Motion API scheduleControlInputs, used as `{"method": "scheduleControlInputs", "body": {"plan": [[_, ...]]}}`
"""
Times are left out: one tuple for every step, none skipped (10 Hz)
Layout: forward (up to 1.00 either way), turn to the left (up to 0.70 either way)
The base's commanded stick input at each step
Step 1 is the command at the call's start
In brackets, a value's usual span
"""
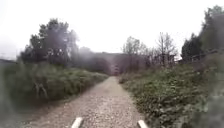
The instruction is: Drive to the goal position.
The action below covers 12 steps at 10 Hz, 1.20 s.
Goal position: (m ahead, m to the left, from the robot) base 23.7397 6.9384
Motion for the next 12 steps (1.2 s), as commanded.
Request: {"method": "scheduleControlInputs", "body": {"plan": [[1.0,0.0],[1.0,0.0],[1.0,-0.19],[1.0,-0.39],[1.0,-0.4],[1.0,-0.1],[1.0,0.0],[1.0,0.0],[1.0,0.0],[1.0,0.0],[1.0,0.0],[1.0,0.0]]}}
